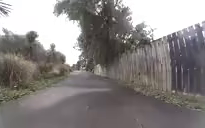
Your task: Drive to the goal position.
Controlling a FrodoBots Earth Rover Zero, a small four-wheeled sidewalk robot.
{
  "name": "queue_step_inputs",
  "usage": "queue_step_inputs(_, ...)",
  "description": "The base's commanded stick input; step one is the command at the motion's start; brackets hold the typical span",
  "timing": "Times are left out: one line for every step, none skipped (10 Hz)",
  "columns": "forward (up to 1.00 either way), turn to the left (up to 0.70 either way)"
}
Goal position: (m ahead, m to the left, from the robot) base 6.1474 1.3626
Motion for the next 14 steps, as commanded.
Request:
queue_step_inputs(0.85,0.00)
queue_step_inputs(0.85,0.00)
queue_step_inputs(0.85,0.22)
queue_step_inputs(0.85,0.34)
queue_step_inputs(0.85,0.34)
queue_step_inputs(0.85,0.34)
queue_step_inputs(0.85,0.23)
queue_step_inputs(0.85,0.00)
queue_step_inputs(0.85,0.00)
queue_step_inputs(0.85,0.00)
queue_step_inputs(0.85,0.00)
queue_step_inputs(0.85,0.00)
queue_step_inputs(0.85,0.00)
queue_step_inputs(0.85,0.00)
